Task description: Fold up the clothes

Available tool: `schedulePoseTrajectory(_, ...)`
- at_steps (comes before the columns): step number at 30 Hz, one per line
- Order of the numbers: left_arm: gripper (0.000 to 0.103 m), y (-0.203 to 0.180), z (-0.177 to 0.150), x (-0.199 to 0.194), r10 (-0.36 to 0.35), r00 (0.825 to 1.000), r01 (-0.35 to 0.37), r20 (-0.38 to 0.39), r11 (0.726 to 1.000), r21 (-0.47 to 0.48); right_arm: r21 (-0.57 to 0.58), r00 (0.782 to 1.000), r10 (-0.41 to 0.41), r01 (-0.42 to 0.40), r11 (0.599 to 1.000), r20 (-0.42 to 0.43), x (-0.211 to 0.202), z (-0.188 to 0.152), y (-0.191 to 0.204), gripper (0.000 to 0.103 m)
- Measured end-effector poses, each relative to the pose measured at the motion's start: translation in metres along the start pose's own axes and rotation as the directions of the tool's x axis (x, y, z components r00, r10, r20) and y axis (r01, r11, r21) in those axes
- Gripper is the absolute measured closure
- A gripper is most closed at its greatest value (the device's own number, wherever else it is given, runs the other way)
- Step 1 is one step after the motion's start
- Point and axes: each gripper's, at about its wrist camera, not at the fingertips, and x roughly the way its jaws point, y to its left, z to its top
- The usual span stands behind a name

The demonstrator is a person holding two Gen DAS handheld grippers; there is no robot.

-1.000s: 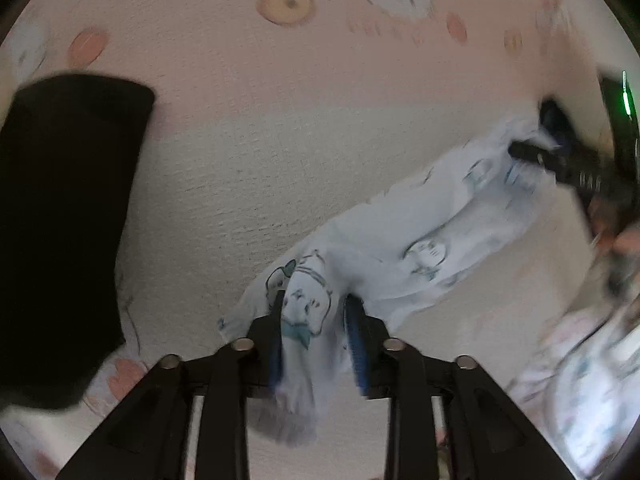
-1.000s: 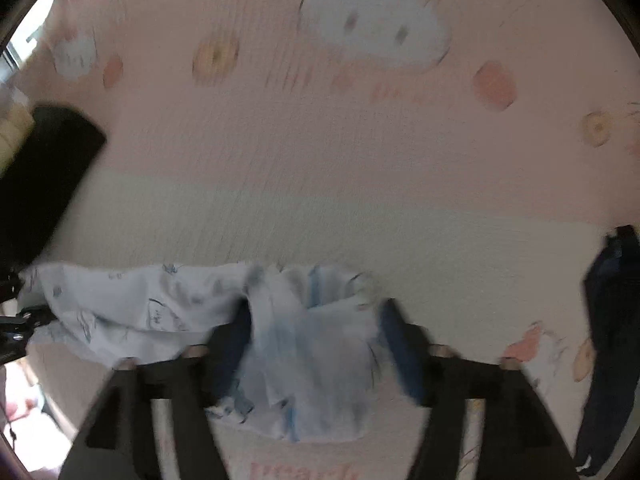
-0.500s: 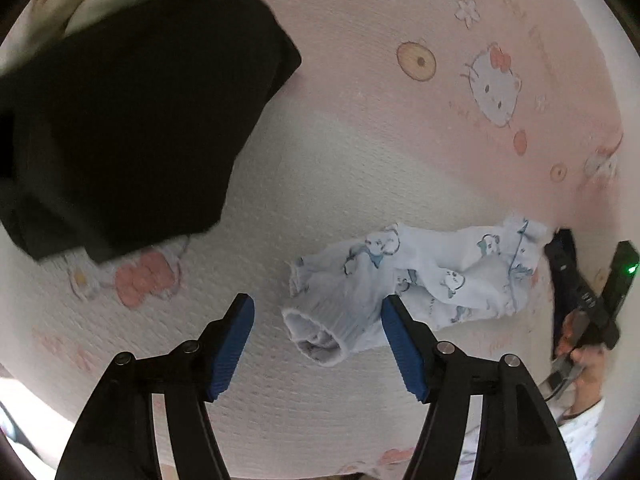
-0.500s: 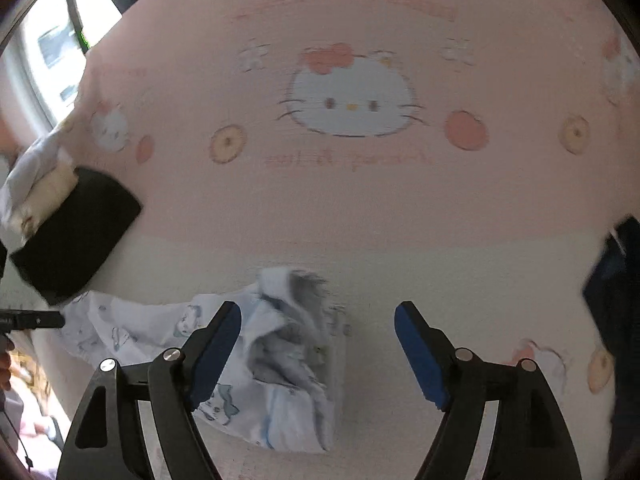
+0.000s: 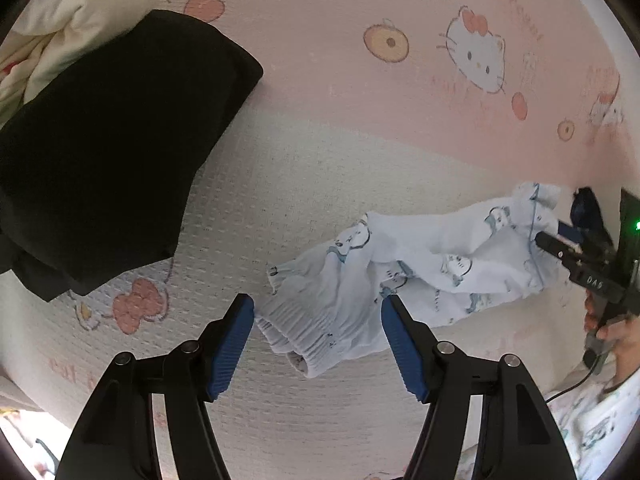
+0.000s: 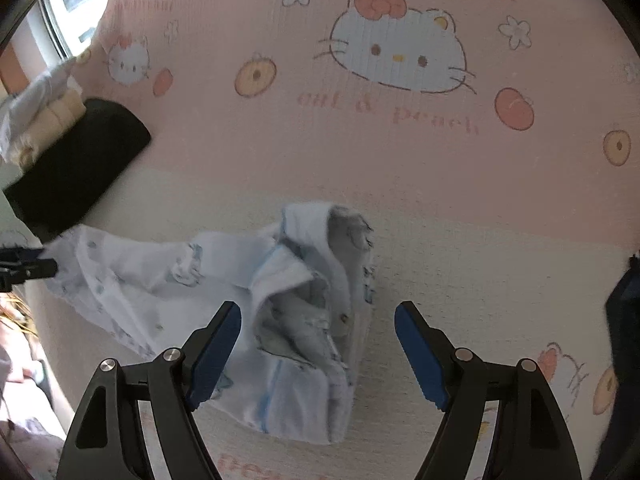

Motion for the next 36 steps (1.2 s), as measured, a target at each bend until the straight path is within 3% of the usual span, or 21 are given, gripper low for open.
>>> schedulePoseTrajectory(4,0.039,0.002,0.001,0.006,-0.002,1.000,0.001,-0.002,1.000,-0.009,0.018,1.000,-0.011,0.011,1.000,0.002,0.014,0.007,-0.003,0.024)
schedulePoseTrajectory(8,0.040,0.003,0.004,0.011,-0.006,1.000,0.006,-0.004,1.000,0.009,0.047,0.999,0.042,-0.043,0.998,0.021,0.020,0.007,-0.001,0.027)
schedulePoseTrajectory(9,0.041,0.002,0.006,0.012,-0.005,1.000,0.005,-0.004,1.000,0.019,0.051,0.999,0.044,-0.045,0.998,0.020,0.022,0.008,0.001,0.042)
schedulePoseTrajectory(11,0.057,0.003,0.008,0.014,0.010,1.000,-0.011,0.004,0.999,0.038,0.057,0.999,0.032,-0.032,0.998,-0.006,0.027,0.007,0.004,0.063)
schedulePoseTrajectory(15,0.063,0.014,0.016,0.020,0.015,1.000,-0.015,-0.010,1.000,0.010,0.160,0.999,0.034,-0.036,0.986,0.013,0.027,0.003,-0.011,0.074)
schedulePoseTrajectory(19,0.064,0.020,0.022,0.030,0.026,1.000,-0.026,-0.013,1.000,0.017,0.264,1.000,0.011,-0.016,0.964,0.020,0.026,0.001,-0.032,0.074)
schedulePoseTrajectory(25,0.064,0.010,0.028,0.038,0.083,0.997,-0.083,0.005,0.993,0.079,0.254,0.999,-0.035,0.038,0.967,-0.017,0.040,-0.001,-0.031,0.074)
schedulePoseTrajectory(28,0.063,0.003,0.026,0.028,0.076,0.997,-0.077,0.019,0.992,0.096,0.292,1.000,-0.021,0.026,0.956,-0.019,0.037,0.002,-0.032,0.073)
schedulePoseTrajectory(29,0.062,0.003,0.025,0.024,0.061,0.998,-0.062,0.016,0.994,0.089,0.294,1.000,-0.021,0.022,0.956,-0.009,0.033,0.002,-0.031,0.066)
schedulePoseTrajectory(30,0.061,0.004,0.023,0.020,0.046,0.999,-0.047,0.014,0.995,0.082,0.286,1.000,-0.028,0.025,0.958,0.007,0.028,0.001,-0.028,0.050)
schedulePoseTrajectory(32,0.055,0.009,0.019,0.011,0.004,1.000,-0.005,0.026,0.999,0.037,0.258,0.997,-0.054,0.040,0.965,0.049,0.018,0.000,-0.022,0.031)
schedulePoseTrajectory(34,0.048,0.017,0.014,0.002,-0.052,0.998,0.053,0.036,0.998,-0.031,0.251,0.997,-0.039,0.021,0.968,0.068,0.012,-0.003,-0.019,0.031)
schedulePoseTrajectory(36,0.048,0.024,0.010,-0.003,-0.078,0.996,0.082,0.047,0.994,-0.074,0.266,0.998,-0.008,-0.008,0.964,0.059,0.010,-0.009,-0.017,0.030)
